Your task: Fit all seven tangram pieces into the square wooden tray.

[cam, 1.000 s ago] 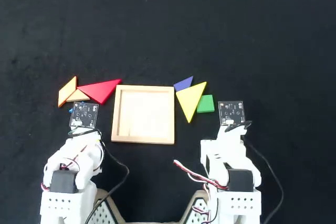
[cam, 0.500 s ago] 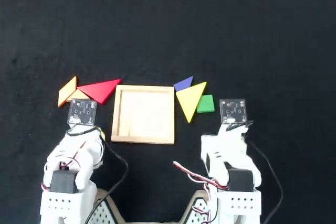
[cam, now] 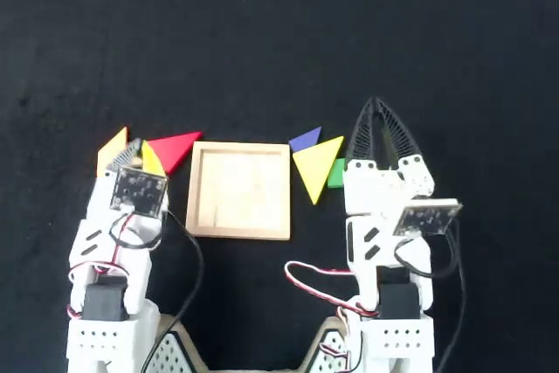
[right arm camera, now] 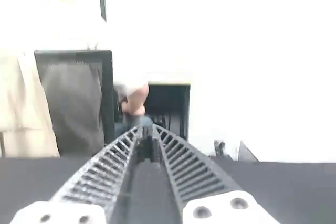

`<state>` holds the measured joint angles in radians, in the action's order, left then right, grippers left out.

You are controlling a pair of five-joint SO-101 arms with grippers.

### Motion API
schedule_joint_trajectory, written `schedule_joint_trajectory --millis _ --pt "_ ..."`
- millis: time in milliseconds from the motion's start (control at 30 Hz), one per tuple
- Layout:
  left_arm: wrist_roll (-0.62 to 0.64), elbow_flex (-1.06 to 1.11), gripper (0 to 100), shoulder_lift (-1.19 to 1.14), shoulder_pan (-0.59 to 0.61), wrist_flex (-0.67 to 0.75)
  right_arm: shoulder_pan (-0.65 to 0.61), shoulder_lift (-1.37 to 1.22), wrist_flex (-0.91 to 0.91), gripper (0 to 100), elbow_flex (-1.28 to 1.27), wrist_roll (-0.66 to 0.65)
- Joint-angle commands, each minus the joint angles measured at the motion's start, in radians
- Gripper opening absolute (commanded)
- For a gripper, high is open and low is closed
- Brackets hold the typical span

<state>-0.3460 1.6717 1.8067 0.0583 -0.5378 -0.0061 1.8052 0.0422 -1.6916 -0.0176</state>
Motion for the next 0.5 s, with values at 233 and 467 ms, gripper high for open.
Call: schedule_joint_trajectory --millis 233,467 --pt "0.055 -0.147 4 0.011 -0.082 0.017 0.025 0.058 0.413 4.1 0.071 -0.161" --pt "0.330 -0.329 4 -0.005 0.087 -0.153 -0.052 0.050 0.671 9.1 0.239 -0.233"
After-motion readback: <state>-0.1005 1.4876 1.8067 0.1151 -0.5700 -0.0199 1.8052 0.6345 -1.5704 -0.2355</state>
